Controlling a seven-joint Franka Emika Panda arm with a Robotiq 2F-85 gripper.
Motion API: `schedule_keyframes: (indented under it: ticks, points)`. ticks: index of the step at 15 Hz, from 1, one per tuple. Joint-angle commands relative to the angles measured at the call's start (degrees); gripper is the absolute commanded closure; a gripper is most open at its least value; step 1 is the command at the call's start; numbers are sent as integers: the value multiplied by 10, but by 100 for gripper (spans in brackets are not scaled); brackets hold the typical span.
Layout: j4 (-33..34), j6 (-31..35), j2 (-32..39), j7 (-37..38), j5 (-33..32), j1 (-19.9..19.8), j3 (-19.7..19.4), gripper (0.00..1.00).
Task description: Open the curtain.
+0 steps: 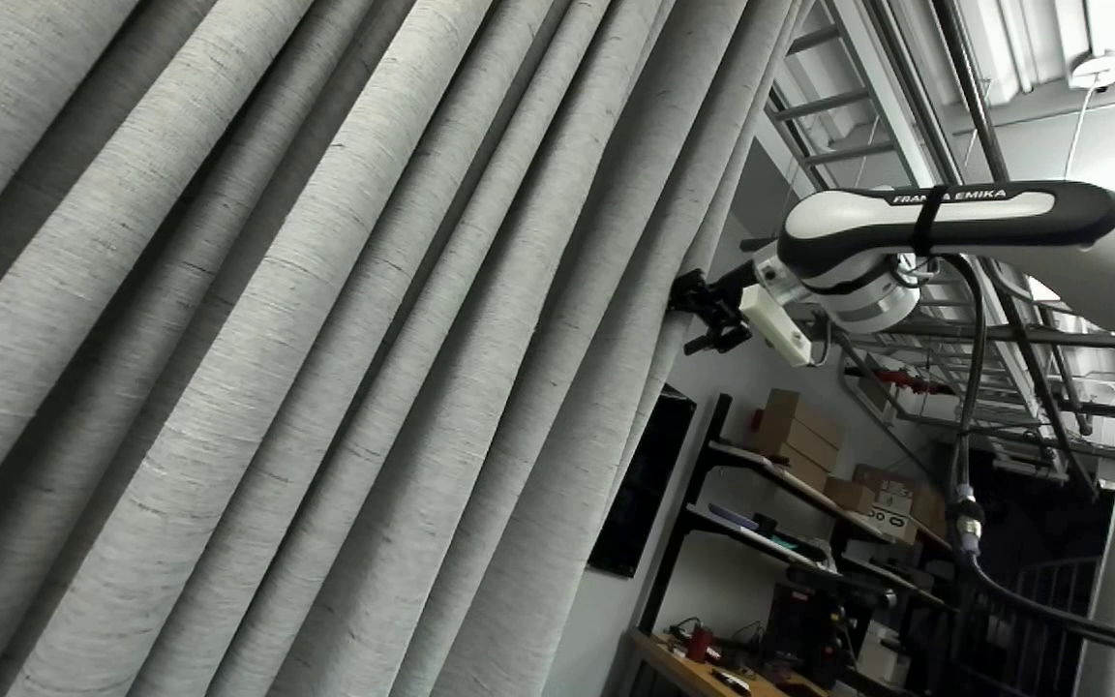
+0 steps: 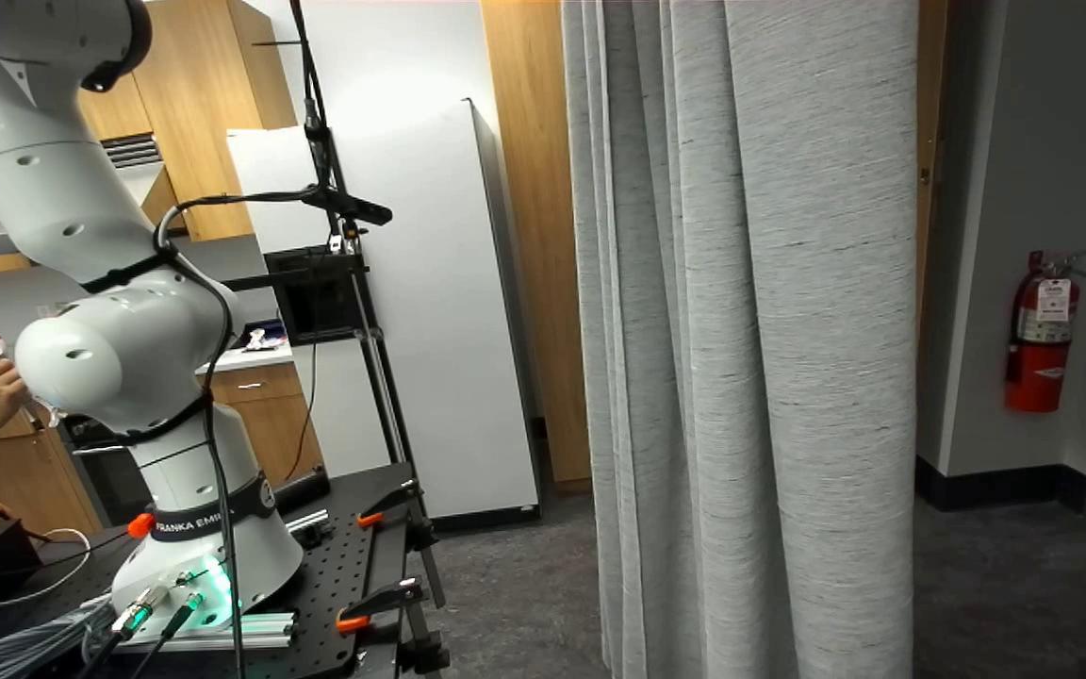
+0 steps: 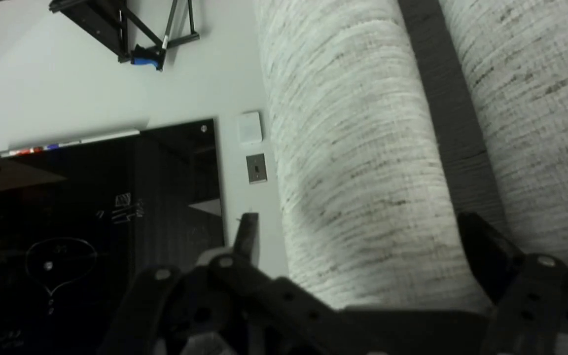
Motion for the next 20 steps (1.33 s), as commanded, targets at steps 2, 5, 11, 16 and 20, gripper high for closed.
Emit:
schedule_keyframes:
  ticks: [2, 5, 11, 16, 20]
  points:
    - [-64, 91, -26, 11, -9, 8, 4, 25]
    - [-78, 67, -34, 4, 9, 18, 1, 42]
    - [-92, 53, -47, 5, 19, 27, 0, 90]
    - [-76, 7, -40, 6, 20, 40, 8, 100]
    - [-42, -58, -11, 19, 3, 49, 31, 100]
